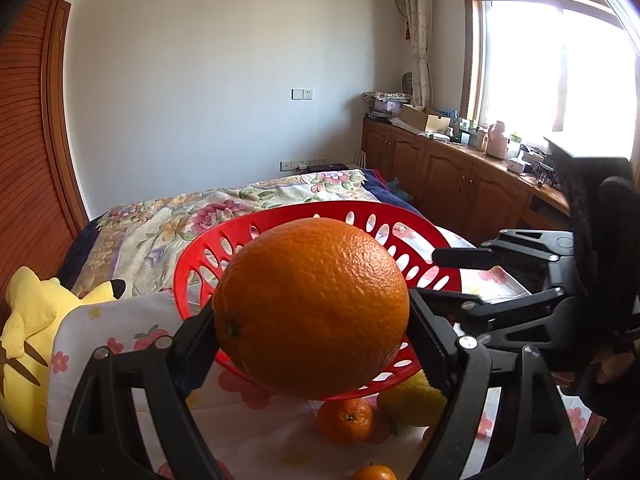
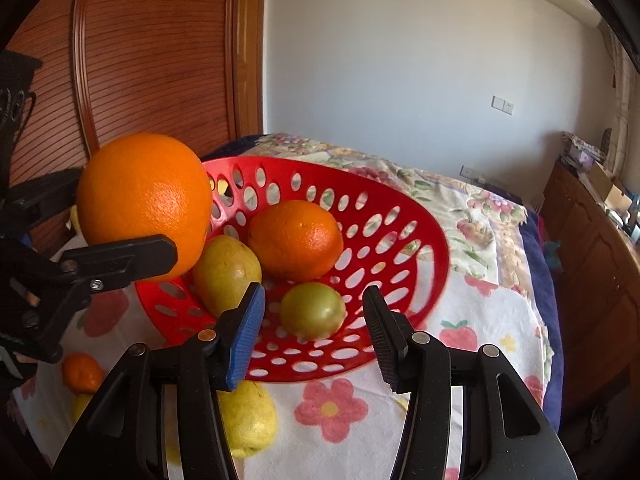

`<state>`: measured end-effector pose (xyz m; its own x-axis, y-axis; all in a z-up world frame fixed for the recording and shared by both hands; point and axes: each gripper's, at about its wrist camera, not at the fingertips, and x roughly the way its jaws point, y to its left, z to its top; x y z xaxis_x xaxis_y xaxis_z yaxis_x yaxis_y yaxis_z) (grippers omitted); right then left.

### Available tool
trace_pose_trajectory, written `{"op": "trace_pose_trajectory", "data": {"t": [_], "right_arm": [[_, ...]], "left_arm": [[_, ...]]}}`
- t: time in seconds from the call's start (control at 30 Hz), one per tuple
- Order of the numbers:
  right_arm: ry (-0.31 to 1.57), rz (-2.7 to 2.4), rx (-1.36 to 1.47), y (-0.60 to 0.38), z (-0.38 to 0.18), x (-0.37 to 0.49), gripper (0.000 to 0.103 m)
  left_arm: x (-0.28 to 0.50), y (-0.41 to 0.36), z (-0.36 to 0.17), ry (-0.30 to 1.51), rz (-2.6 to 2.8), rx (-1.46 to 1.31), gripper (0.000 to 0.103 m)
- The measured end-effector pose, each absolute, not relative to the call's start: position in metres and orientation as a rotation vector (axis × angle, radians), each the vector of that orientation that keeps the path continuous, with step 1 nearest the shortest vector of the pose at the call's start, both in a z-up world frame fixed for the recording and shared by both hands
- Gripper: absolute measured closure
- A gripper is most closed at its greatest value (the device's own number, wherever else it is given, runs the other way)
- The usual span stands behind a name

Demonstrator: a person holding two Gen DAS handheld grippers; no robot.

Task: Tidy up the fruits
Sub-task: 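Lower the green fruit into the red basket and open the right tool, then lower the large orange into the red basket and open the left tool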

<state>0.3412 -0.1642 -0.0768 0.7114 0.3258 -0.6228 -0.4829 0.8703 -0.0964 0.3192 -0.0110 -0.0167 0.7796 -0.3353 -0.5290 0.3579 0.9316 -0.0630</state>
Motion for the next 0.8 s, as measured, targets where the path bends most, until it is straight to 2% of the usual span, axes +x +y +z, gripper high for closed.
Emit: {"op": "trace_pose_trajectory", "data": {"t": [0.8], "right_arm": [[0.586,0.419,-0.199,-0.208,-0.072,0.318,0.051]], "left_arm": [[0.343,-0.062,-0.042,0.691,-0.366,0.141,0.019]]}}
